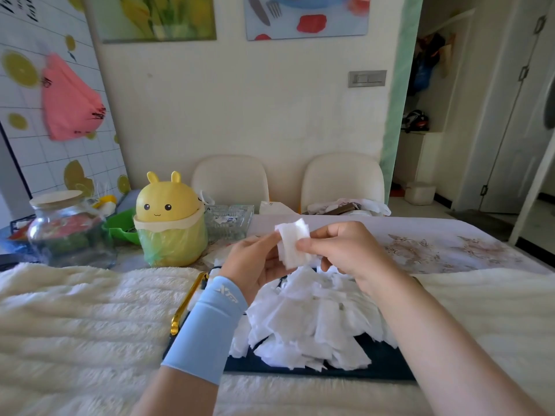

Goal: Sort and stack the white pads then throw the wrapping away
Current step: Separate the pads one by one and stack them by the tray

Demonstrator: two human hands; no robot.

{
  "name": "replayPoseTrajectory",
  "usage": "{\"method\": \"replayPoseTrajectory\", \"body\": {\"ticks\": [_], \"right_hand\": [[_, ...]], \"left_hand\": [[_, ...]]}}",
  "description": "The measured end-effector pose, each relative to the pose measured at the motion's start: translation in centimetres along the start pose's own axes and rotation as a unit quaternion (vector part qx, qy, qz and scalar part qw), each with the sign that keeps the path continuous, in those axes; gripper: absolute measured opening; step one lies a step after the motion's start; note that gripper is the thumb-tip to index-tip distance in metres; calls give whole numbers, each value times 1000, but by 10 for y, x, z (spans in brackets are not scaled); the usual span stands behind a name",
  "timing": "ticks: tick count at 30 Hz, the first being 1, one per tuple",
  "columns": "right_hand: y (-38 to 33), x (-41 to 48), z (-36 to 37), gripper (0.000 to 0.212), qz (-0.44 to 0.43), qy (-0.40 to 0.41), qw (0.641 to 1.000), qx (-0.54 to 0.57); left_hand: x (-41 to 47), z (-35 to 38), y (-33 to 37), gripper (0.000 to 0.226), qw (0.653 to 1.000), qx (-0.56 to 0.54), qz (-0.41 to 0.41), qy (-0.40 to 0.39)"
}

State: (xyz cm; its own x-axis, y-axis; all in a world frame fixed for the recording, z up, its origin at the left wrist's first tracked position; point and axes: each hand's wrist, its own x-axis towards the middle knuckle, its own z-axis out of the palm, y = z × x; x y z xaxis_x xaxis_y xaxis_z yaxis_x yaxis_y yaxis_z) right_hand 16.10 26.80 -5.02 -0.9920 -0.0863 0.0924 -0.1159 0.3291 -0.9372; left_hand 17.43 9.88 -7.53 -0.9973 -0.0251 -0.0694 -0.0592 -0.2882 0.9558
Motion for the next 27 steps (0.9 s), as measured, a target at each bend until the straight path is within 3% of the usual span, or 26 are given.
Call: {"method": "replayPoseTrajectory", "body": {"ticks": [4,7,9,14,19,27], "right_hand": [[6,7,3,23,2,8,1000,0],[8,9,4,46,-9,-22,999,28],[8,8,0,54,-12,-65,997,51],[17,13,-2,45,-18,-74,996,42],[12,15,-16,21,0,-159,987,16],[-12,69,-35,23,29,-153,987,-44]], "left_hand": [[-3,0,2,48,998,42,9,-40],[-3,-1,-1,18,996,73,34,-34],[-3,-2,-1,12,995,87,32,-42],[-5,-1,2,19,992,115,40,-38],[1,1,6,37,970,231,80,10],[58,15,34,60,945,315,27,-86]]}}
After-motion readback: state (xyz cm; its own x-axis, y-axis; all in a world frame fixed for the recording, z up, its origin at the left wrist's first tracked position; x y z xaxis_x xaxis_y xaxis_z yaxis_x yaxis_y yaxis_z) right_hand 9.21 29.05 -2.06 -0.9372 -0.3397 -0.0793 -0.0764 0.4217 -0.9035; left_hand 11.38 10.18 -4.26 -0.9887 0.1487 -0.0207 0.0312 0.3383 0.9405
